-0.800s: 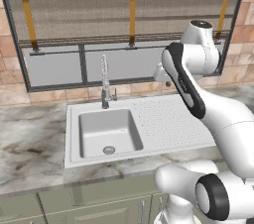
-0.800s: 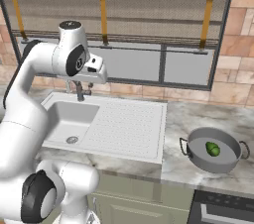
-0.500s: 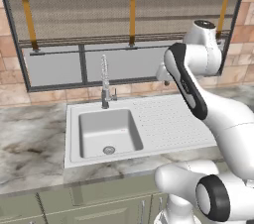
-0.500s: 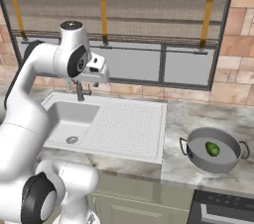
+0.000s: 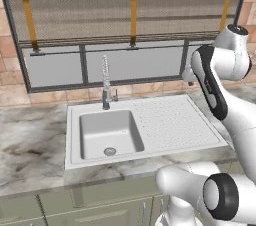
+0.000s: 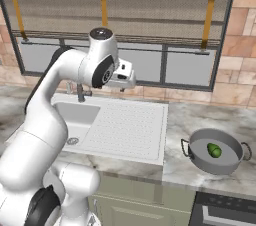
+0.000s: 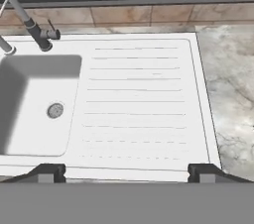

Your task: Dump the avocado from the pot into the sink. Then turn on the water and wash the avocado. Then turn off the water and put the avocado back in the pot.

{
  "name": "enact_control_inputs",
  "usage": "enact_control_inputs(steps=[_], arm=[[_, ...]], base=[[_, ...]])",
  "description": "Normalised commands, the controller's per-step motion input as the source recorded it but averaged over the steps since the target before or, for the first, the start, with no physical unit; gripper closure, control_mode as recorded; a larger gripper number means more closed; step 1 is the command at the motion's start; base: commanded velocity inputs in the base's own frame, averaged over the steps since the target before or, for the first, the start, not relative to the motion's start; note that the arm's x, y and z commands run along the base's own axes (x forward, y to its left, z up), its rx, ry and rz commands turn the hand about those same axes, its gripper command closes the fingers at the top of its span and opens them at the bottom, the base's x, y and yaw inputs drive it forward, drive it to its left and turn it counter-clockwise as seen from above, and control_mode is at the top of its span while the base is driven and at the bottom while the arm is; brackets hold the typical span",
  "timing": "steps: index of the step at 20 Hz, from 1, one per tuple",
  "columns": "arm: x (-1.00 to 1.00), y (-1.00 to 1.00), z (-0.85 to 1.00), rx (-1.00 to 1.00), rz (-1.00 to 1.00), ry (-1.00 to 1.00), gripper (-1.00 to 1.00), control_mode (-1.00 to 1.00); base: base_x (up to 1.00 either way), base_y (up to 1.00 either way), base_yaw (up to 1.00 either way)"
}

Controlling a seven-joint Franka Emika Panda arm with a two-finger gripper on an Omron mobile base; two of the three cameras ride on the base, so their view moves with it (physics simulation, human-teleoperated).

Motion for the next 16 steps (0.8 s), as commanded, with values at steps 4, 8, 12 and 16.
enact_control_inputs(steps=[4,8,12,16], arm=[[0.00,-0.85,0.00,0.00,-0.01,0.00,-1.00,-1.00],[0.00,-0.79,0.00,0.00,-0.02,0.02,-1.00,-1.00],[0.00,-0.73,-0.04,0.00,0.00,0.02,-1.00,-1.00],[0.00,-0.55,-0.08,-0.02,-0.01,0.01,-1.00,-1.00]], base=[[0.00,0.00,0.00],[0.00,0.00,0.00],[0.00,0.00,0.00],[0.00,0.00,0.00]])
